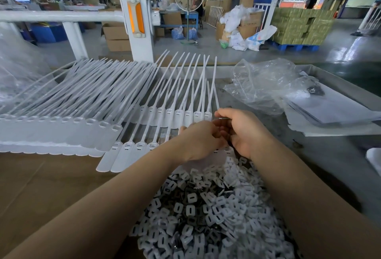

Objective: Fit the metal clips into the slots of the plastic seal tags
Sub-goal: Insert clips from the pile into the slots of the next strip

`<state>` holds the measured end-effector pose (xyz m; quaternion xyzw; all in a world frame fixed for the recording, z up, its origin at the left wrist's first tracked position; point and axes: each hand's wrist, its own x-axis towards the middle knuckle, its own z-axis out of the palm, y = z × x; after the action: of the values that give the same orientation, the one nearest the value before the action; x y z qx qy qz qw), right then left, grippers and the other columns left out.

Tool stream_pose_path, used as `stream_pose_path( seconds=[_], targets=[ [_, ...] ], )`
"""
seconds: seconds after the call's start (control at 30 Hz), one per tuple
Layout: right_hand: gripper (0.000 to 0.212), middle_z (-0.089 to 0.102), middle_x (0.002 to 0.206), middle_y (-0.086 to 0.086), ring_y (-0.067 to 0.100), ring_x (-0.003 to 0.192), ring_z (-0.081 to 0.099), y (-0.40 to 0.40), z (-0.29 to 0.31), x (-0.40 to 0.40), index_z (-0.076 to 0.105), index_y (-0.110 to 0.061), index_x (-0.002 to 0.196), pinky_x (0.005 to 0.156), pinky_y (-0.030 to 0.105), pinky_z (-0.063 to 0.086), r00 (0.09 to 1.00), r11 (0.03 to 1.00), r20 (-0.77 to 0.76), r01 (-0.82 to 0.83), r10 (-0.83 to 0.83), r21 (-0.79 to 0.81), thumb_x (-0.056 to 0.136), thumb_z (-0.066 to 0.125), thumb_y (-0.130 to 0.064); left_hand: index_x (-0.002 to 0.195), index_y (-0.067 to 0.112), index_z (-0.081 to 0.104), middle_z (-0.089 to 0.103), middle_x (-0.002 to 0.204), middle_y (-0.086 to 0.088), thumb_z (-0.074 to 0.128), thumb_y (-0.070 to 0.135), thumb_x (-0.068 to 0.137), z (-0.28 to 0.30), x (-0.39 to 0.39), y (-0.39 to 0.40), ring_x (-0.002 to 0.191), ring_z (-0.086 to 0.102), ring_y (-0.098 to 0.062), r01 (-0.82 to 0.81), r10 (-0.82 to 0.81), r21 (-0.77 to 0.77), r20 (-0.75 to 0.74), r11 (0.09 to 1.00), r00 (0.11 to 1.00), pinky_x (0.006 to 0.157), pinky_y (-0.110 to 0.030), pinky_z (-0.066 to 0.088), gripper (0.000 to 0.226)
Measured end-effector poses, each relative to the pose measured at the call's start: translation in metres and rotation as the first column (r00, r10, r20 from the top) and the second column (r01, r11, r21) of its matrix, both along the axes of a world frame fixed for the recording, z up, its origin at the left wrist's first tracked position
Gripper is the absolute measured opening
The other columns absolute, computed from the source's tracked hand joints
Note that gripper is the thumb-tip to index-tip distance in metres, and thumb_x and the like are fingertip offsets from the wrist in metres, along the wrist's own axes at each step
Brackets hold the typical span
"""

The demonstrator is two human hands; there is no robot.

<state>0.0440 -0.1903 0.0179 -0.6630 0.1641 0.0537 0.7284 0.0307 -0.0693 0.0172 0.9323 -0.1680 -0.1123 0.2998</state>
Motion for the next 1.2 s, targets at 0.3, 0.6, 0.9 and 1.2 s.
stream_pose_path(
  seconds=[0.3, 0.6, 0.9, 1.2],
  targets=[
    [0.014, 0.064, 0.068, 0.003, 0.014, 0.058, 0.05, 0.0, 0.001, -0.001, 0.067, -0.009, 0.082, 0.051, 0.024, 0.044, 1.0, 1.0, 0.002, -0.006, 0.006, 0.0, 0.091, 0.061, -0.018, 0.078, 0.013, 0.07, 0.065, 0.083, -0.002, 0.061, 0.033, 0.09, -0.001, -0.002, -0.001, 0.094, 0.059, -0.027, -0.006, 0.005, -0.053, -0.013, 0.999, 1.0, 0.099, -0.051, 0.043, 0.025],
    [0.018, 0.061, 0.068, 0.004, 0.013, 0.049, 0.049, 0.001, 0.004, -0.003, 0.065, -0.008, 0.083, 0.046, 0.023, 0.043, 1.0, 0.999, -0.003, -0.003, 0.003, 0.032, 0.095, 0.059, -0.02, 0.068, 0.024, 0.068, 0.064, 0.069, 0.01, 0.071, 0.032, 0.083, -0.004, -0.002, -0.003, 0.075, 0.06, -0.013, -0.06, 0.067, -0.07, 0.102, 0.996, 0.992, 0.076, -0.032, 0.047, 0.017],
    [0.015, 0.061, 0.074, 0.006, 0.017, 0.062, 0.055, 0.0, 0.002, 0.0, 0.066, -0.009, 0.089, 0.051, 0.027, 0.049, 1.0, 0.999, -0.001, 0.007, -0.007, 0.048, 0.096, 0.059, -0.021, 0.091, 0.04, 0.077, 0.064, 0.102, 0.024, 0.068, 0.025, 0.089, -0.002, -0.001, 0.014, 0.097, 0.051, -0.01, 0.217, -0.234, 0.089, 0.434, 0.972, 0.87, 0.084, -0.033, 0.024, 0.017],
    [0.014, 0.065, 0.077, 0.005, 0.018, 0.073, 0.052, -0.002, -0.002, 0.002, 0.065, -0.009, 0.092, 0.059, 0.026, 0.046, 1.0, 1.0, 0.007, 0.006, -0.007, 0.017, 0.095, 0.059, -0.021, 0.099, 0.03, 0.079, 0.051, 0.072, 0.046, 0.071, 0.013, 0.087, 0.002, -0.006, 0.025, 0.082, 0.052, 0.009, 0.335, -0.3, -0.042, 0.351, 0.941, 0.887, 0.085, -0.013, 0.035, 0.022]
  ],
)
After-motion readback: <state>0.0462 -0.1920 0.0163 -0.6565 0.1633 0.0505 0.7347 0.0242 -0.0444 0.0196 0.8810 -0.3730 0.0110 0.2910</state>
